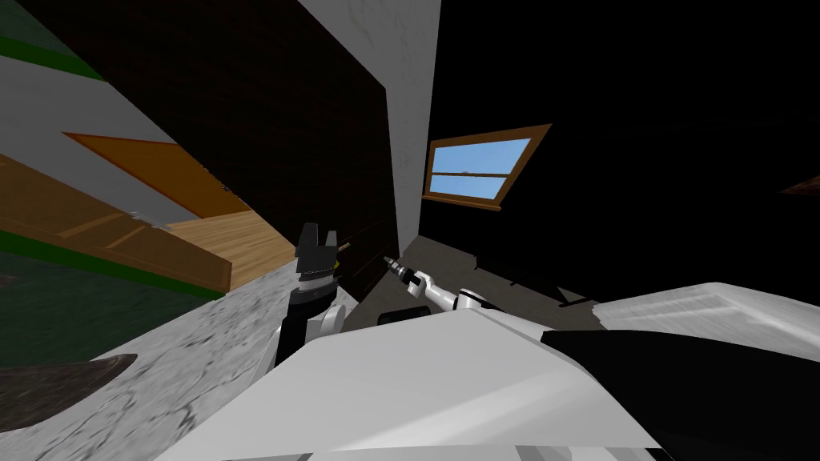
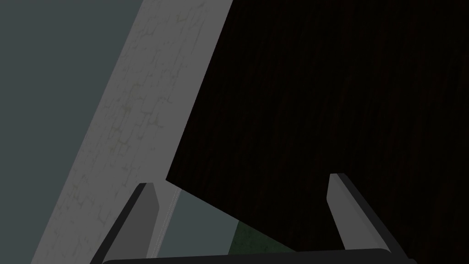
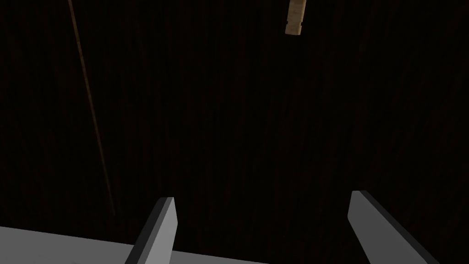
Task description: Pull the door open
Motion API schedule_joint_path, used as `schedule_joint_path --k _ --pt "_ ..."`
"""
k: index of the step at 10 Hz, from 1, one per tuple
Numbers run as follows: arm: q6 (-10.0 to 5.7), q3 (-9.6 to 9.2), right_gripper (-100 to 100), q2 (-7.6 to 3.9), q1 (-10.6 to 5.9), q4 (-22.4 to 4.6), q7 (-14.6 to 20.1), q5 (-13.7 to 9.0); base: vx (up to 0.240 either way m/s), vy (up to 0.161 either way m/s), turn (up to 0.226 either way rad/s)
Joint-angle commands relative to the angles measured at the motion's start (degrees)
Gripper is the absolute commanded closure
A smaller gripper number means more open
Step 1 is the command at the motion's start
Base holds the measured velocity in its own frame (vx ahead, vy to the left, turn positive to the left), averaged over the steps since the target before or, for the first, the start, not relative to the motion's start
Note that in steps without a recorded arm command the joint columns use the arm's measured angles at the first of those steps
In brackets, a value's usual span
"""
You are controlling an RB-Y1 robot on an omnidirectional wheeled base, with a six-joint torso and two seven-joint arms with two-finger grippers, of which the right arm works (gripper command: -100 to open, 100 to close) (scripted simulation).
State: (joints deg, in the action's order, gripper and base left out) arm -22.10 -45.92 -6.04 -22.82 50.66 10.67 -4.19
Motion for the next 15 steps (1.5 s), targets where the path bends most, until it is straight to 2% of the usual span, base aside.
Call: schedule_joint_path --k 1,10,11,13,15 --pt "-0.11 0.0 -100 1.06 -0.13 -0.07 0.03 -0.08 0.017 0.044 0.128" --pt "-0.11 0.0 -100 1.06 -0.13 -0.07 0.03 -0.08 0.001 0.0 0.001" --pt "-0.01 0.9 -100 0.03 0.09 0.11 -0.74 -0.48 -0.035 -0.108 0.199" --pt "0.13 2.12 -100 -1.15 0.4 0.4 -1.8 -1.05 -0.072 -0.199 0.172" --pt "0.32 4.11 -100 -2.57 0.91 0.9 -3.53 -1.99 -0.097 -0.166 0.226"
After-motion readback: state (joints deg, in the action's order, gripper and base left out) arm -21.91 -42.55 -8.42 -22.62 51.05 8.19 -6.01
